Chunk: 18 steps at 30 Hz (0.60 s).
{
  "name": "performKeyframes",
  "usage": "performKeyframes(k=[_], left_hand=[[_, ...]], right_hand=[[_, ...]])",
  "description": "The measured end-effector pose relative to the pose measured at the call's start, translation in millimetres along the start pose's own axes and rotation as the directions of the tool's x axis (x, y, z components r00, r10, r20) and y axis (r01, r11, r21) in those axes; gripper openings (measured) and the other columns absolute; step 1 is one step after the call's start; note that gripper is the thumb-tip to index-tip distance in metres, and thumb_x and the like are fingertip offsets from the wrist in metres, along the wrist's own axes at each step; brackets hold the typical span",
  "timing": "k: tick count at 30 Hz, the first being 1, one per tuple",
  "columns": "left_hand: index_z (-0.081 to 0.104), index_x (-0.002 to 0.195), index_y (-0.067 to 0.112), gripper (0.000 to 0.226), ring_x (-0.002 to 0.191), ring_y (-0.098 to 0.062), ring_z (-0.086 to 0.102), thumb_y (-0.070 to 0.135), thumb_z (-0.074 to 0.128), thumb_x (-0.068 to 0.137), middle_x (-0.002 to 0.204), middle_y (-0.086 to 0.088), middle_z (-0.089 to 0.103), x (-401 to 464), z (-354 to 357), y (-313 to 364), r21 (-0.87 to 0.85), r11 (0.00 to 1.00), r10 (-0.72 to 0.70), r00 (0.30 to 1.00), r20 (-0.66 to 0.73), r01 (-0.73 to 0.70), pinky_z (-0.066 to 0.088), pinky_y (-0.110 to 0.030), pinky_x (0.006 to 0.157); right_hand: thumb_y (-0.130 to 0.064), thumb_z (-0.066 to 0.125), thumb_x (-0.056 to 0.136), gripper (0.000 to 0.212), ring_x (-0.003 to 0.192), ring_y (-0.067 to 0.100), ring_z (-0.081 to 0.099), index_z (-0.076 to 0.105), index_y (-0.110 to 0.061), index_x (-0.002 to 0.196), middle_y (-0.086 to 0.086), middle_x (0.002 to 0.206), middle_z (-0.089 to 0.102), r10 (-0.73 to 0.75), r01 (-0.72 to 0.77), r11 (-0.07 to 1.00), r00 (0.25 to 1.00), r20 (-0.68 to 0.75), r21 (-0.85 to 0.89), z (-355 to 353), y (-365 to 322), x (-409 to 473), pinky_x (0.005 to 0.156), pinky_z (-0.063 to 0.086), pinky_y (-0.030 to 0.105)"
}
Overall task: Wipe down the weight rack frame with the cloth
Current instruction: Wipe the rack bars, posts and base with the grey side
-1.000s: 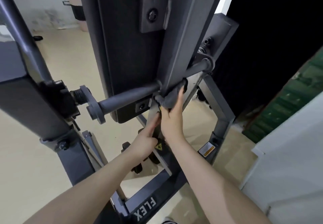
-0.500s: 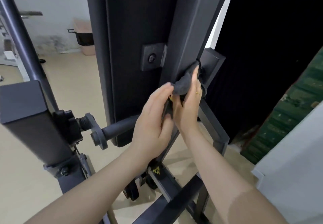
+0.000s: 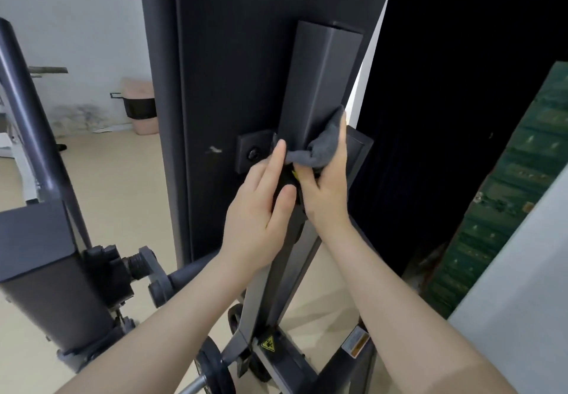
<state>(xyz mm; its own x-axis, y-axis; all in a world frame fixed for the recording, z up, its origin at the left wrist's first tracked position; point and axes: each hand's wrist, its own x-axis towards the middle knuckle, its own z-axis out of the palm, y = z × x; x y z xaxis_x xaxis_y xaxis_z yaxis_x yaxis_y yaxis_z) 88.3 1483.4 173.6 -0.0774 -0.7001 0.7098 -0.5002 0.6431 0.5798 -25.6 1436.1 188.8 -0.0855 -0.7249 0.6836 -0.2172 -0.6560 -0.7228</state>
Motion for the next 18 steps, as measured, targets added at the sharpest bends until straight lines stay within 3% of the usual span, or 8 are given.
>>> performKeyframes(k=[2, 4, 6, 7, 10, 13, 15, 18], left_hand=[[0.015, 0.139, 0.045, 0.050, 0.126, 0.006, 0.032, 0.052, 0.024, 0.090, 0.142, 0.010, 0.036, 0.8, -0.2, 1.4, 0.022, 1.000, -0.017, 1.000, 0.016, 0.017, 0.025, 0.005, 0.089], [0.014, 0.138, 0.048, 0.050, 0.121, 0.009, 0.034, 0.055, 0.022, 0.088, 0.135, 0.013, 0.037, 3.9, -3.5, 4.1, 0.032, 0.999, -0.015, 1.000, 0.021, 0.014, 0.024, 0.007, 0.085], [0.012, 0.139, 0.045, 0.052, 0.110, 0.011, 0.038, 0.054, 0.020, 0.088, 0.124, 0.015, 0.039, 9.8, -9.0, 8.0, 0.011, 1.000, 0.006, 1.000, 0.002, -0.006, 0.026, 0.006, 0.083], [0.011, 0.140, 0.043, 0.053, 0.107, 0.012, 0.039, 0.053, 0.020, 0.089, 0.121, 0.016, 0.039, 12.3, -11.3, 10.2, -0.004, 1.000, 0.019, 1.000, -0.003, -0.019, 0.027, 0.005, 0.082], [0.003, 0.142, 0.038, 0.059, 0.111, 0.020, 0.035, 0.051, 0.021, 0.088, 0.132, 0.022, 0.032, 14.1, -12.8, 15.2, -0.030, 0.999, 0.037, 0.999, 0.026, -0.036, 0.027, 0.006, 0.083], [0.004, 0.141, 0.037, 0.058, 0.129, 0.020, 0.021, 0.049, 0.022, 0.087, 0.147, 0.023, 0.021, 12.8, -10.2, 16.1, -0.076, 0.996, 0.045, 0.997, 0.068, -0.040, 0.019, 0.005, 0.096], [0.008, 0.140, 0.037, 0.057, 0.131, 0.022, 0.013, 0.050, 0.022, 0.086, 0.146, 0.026, 0.017, 15.2, -12.3, 17.6, -0.151, 0.988, 0.025, 0.997, 0.073, -0.014, 0.014, 0.004, 0.099], [0.008, 0.140, 0.040, 0.058, 0.133, 0.015, 0.021, 0.054, 0.022, 0.086, 0.146, 0.023, 0.021, 18.5, -17.5, 18.0, -0.235, 0.971, -0.015, 0.997, 0.070, 0.031, 0.020, -0.007, 0.108]], right_hand=[[-0.027, 0.060, 0.082, 0.082, 0.137, 0.011, 0.031, 0.010, -0.064, 0.136, -0.007, 0.146, 0.028, 0.007, -0.007, 1.000, 1.000, 0.013, 0.002, 3.9, 5.0, -14.0, 0.112, 0.032, 0.044], [-0.023, 0.058, 0.086, 0.083, 0.134, 0.016, 0.034, 0.007, -0.073, 0.129, 0.000, 0.141, 0.029, -0.029, 0.029, 1.000, 0.999, 0.019, 0.005, 5.8, -0.1, -13.8, 0.111, 0.033, 0.046], [-0.030, 0.055, 0.090, 0.078, 0.137, 0.011, 0.027, 0.000, -0.066, 0.133, -0.002, 0.143, 0.027, -0.059, 0.059, 0.998, 0.998, -0.015, -0.022, 2.3, -15.4, 5.1, 0.115, 0.028, 0.037], [-0.033, 0.054, 0.091, 0.077, 0.137, -0.001, 0.021, -0.002, -0.055, 0.139, -0.013, 0.142, 0.025, -0.087, 0.086, 0.996, 0.996, -0.033, -0.031, 0.4, -22.5, 18.4, 0.114, 0.024, 0.024], [-0.020, 0.056, 0.093, 0.079, 0.115, -0.035, 0.012, 0.001, -0.021, 0.149, -0.029, 0.131, 0.013, -0.158, 0.156, 0.986, 0.986, -0.052, -0.055, -4.5, -34.0, 38.7, 0.091, 0.020, -0.007], [-0.018, 0.059, 0.092, 0.080, 0.116, -0.033, 0.014, 0.000, -0.036, 0.143, -0.024, 0.134, 0.017, -0.163, 0.164, 0.978, 0.986, 0.018, -0.129, -7.5, -22.6, 21.4, 0.092, 0.020, -0.005], [-0.019, 0.059, 0.092, 0.082, 0.118, -0.025, 0.021, -0.002, -0.050, 0.136, -0.005, 0.142, 0.021, -0.136, 0.142, 0.973, 0.990, 0.048, -0.179, -7.2, -19.5, 10.1, 0.099, 0.023, 0.002], [-0.008, 0.058, 0.092, 0.081, 0.122, -0.012, 0.013, 0.000, -0.037, 0.141, 0.014, 0.150, 0.011, -0.174, 0.173, 0.952, 0.985, 0.018, -0.254, -8.8, -37.4, 25.1, 0.095, 0.016, -0.006]])
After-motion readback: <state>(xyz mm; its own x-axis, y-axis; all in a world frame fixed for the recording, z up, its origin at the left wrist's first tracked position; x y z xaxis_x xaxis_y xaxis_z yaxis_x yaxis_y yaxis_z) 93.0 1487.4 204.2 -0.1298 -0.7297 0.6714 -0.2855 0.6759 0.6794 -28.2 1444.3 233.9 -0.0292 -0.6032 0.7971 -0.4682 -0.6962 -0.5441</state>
